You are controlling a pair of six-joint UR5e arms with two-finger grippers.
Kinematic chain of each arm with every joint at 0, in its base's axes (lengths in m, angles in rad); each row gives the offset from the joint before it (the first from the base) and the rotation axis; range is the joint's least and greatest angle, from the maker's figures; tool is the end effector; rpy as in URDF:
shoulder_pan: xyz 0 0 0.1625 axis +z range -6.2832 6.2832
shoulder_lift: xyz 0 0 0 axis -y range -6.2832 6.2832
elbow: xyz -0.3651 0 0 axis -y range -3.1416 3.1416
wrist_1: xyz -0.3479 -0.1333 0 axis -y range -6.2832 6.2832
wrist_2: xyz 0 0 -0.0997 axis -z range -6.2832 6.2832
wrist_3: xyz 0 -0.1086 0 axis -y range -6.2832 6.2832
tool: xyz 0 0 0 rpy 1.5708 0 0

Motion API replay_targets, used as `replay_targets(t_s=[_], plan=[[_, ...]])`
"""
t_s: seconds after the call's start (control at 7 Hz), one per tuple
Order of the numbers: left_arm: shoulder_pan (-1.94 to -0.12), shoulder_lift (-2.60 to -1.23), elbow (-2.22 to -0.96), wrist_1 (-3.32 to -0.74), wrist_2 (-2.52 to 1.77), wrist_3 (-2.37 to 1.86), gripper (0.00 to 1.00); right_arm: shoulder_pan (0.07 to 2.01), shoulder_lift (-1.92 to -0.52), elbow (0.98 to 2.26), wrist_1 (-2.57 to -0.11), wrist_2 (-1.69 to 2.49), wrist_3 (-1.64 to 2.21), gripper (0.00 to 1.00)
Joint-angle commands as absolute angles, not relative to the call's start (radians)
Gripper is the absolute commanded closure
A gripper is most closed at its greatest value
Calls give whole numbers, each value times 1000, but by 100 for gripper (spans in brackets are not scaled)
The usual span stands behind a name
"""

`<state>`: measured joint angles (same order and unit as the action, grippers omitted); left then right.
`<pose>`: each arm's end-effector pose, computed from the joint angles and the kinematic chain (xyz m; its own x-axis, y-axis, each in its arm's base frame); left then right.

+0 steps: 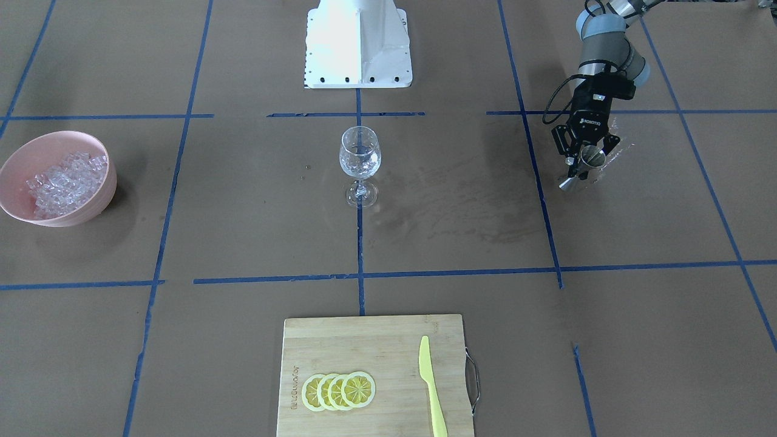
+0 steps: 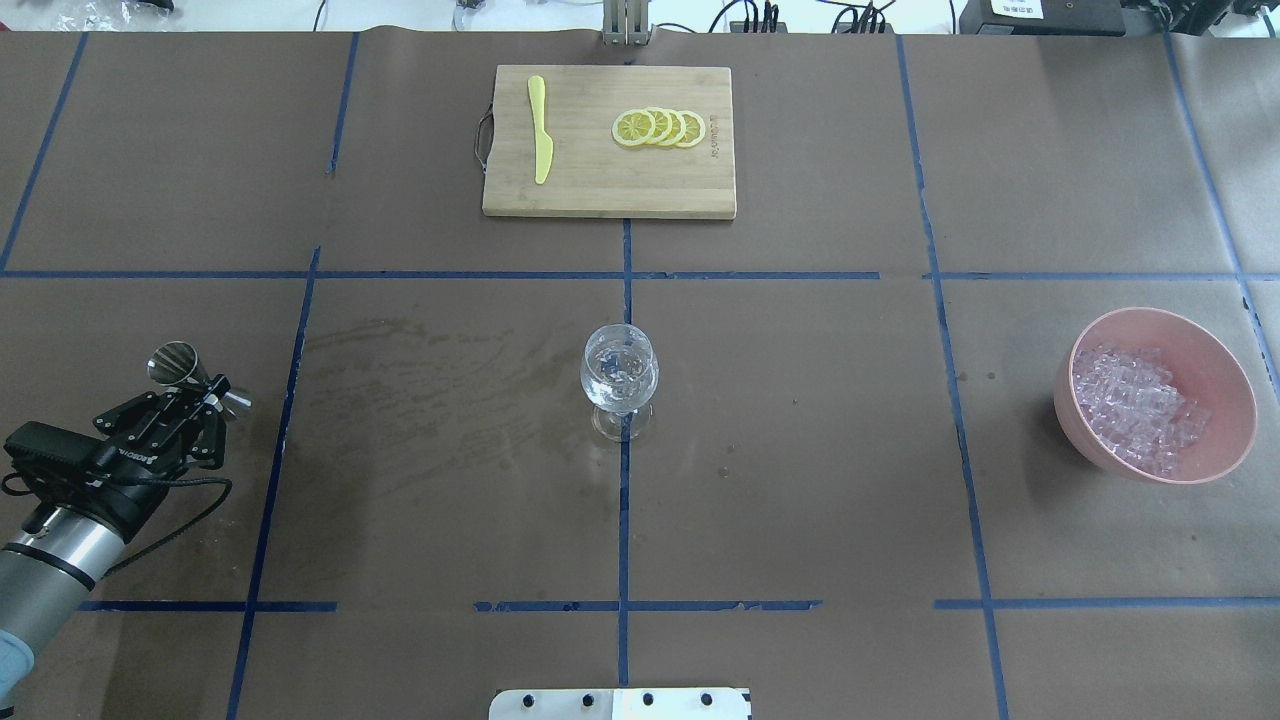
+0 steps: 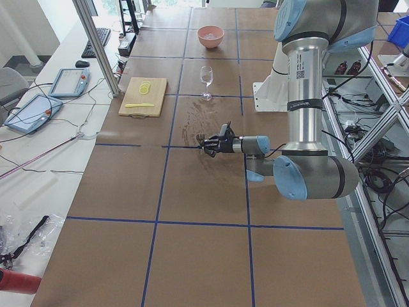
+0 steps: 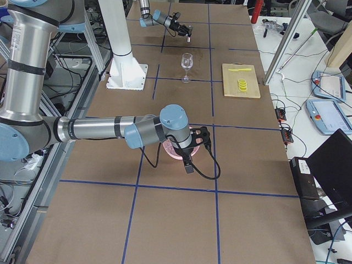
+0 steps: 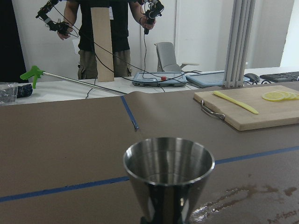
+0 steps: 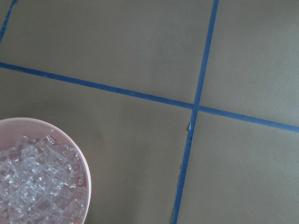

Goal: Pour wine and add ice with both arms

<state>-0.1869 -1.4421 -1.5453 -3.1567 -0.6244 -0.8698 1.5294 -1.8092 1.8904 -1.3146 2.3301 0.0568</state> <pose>0.3260 -0.2870 0.4881 0.6834 0.2545 -0.6843 0.5985 0.3415 0.7247 0.0427 -0.3828 0.5304 0.7163 -0.2038 0.6673 -0.0016 0.9559 0.2936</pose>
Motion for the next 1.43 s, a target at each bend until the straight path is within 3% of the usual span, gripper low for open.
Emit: replay_targets(t_s=[0.0, 1.29], plan=[[-184, -1460, -1528, -3155, -624, -870, 100, 1529, -1810, 1888, -1315, 2330, 55, 0], [-152, -1470, -1514, -3155, -626, -868, 100, 1529, -1810, 1885, -1315, 2330, 55, 0]])
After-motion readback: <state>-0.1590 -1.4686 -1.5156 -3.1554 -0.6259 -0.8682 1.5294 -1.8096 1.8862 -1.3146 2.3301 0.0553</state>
